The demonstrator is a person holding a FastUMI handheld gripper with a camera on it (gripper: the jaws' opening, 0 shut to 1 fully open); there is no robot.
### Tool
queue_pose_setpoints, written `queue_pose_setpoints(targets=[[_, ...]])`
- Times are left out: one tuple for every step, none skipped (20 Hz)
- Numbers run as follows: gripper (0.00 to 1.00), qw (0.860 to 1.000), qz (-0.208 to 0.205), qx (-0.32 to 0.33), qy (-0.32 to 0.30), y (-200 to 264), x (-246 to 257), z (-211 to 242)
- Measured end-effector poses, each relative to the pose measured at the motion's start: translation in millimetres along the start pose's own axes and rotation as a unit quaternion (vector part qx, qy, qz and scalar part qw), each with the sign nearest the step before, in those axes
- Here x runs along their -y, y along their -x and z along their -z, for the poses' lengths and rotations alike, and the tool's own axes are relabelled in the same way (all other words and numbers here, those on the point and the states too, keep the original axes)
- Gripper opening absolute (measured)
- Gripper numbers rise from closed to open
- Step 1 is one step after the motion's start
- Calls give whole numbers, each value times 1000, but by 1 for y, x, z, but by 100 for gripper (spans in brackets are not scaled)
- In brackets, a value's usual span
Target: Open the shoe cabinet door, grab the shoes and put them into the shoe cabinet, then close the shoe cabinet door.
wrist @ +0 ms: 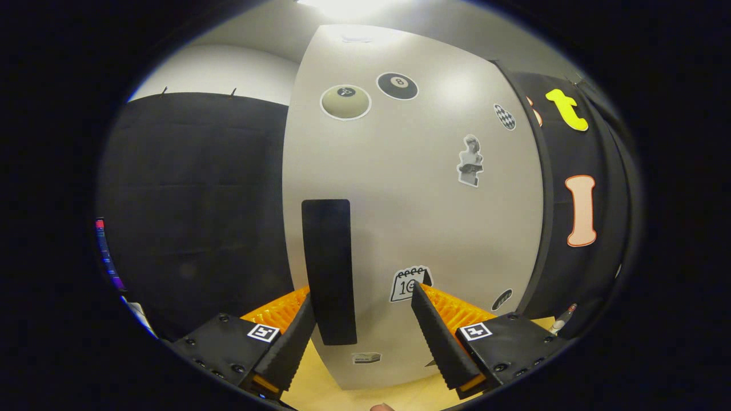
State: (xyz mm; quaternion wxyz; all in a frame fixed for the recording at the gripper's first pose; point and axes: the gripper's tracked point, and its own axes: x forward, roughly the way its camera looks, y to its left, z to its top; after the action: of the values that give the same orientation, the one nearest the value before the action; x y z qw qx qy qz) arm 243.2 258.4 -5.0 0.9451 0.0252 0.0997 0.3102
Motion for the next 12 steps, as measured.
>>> queue_pose_setpoints(targets=[[99, 1000, 9, 1, -3, -3, -3, 2], [99, 1000, 14, 2, -8, -5, -6, 3], [99, 1000, 20, 4, -12, -8, -9, 5], [99, 1000, 24, 3, -15, -10, -10, 7], [99, 999, 27, 0, -19, -15, -11, 8], [99, 999, 29, 0, -23, -14, -12, 9], [99, 999, 29, 2, -27, -14, -14, 8], [99, 999, 30, 4, -30, -11, -15, 6], [99, 999, 34, 7, -30, -7, -14, 5], [99, 999, 41, 10, -29, -3, -10, 3], [99, 998, 47, 14, -28, 3, -6, 1], [99, 998, 55, 17, -26, 11, -1, -1]])
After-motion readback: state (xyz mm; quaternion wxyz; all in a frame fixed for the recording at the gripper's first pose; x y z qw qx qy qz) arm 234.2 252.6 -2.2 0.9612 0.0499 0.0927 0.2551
